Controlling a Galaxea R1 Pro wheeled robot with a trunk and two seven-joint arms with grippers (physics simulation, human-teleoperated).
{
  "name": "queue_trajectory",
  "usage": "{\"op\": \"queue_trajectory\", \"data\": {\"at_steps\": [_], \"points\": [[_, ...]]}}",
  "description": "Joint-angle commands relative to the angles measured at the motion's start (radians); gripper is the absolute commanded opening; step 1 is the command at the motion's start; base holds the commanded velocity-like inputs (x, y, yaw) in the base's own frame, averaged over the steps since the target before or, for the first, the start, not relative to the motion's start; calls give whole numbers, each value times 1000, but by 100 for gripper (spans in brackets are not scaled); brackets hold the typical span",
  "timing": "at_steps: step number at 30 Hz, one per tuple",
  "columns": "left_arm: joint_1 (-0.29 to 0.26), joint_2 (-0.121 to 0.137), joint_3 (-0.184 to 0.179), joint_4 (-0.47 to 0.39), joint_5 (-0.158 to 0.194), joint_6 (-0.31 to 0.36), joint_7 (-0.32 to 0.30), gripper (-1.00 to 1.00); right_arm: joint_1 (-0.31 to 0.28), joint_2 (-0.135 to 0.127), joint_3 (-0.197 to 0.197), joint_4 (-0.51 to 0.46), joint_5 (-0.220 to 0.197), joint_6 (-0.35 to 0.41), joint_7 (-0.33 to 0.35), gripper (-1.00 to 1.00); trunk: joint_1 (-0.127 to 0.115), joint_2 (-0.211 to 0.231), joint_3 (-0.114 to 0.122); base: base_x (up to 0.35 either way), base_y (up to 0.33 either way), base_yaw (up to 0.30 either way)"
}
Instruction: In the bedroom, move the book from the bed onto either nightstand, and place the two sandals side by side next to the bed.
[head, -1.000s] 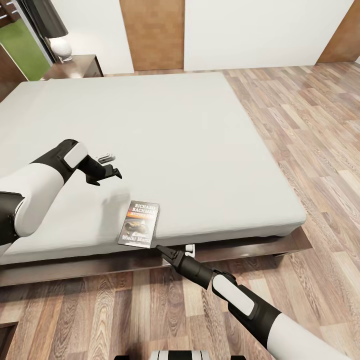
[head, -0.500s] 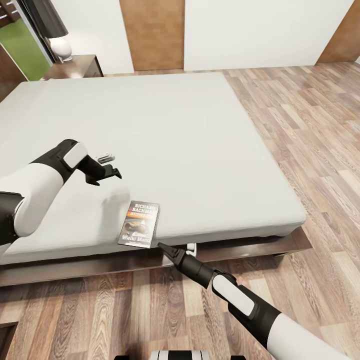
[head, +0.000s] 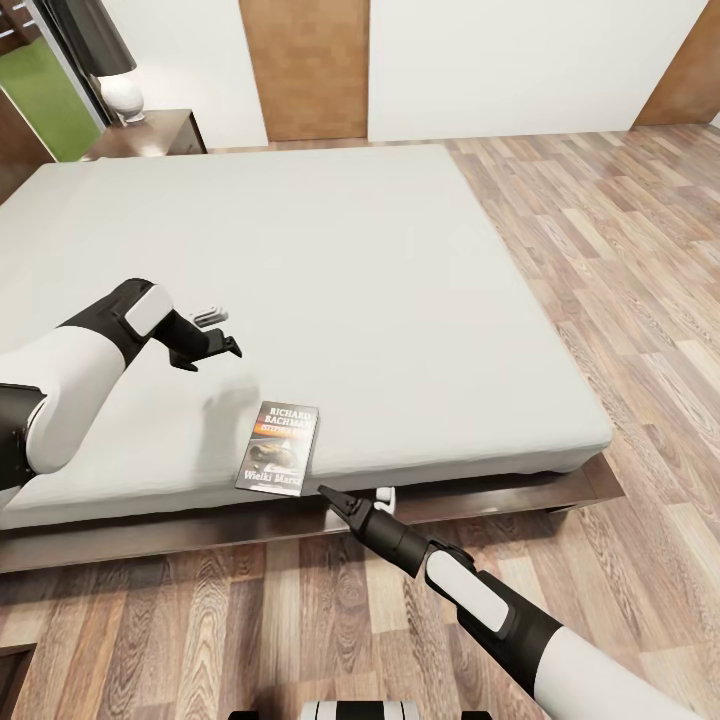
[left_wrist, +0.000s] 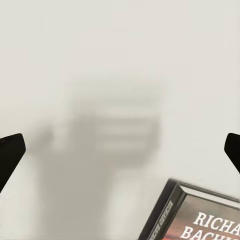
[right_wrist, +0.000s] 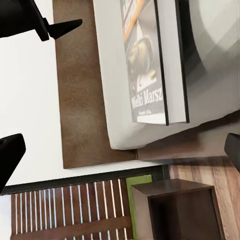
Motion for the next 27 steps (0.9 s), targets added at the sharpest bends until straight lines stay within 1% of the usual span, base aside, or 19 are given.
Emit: {"op": "queue_trajectory", "data": {"at_steps": [1, 18, 27], "points": [[0, 0, -3, -2, 11, 4, 10, 100, -1, -1, 3, 0, -11, 4, 2, 100, 0, 0, -1, 0, 0, 0], [0, 1, -3, -2, 11, 4, 10, 100, -1, -1, 2, 21, -9, 5, 0, 100, 0, 0, -1, 0, 0, 0], [0, 6, -3, -2, 11, 4, 10, 100, -1, -1, 1, 37, -9, 5, 0, 100, 0, 0, -1, 0, 0, 0]]}}
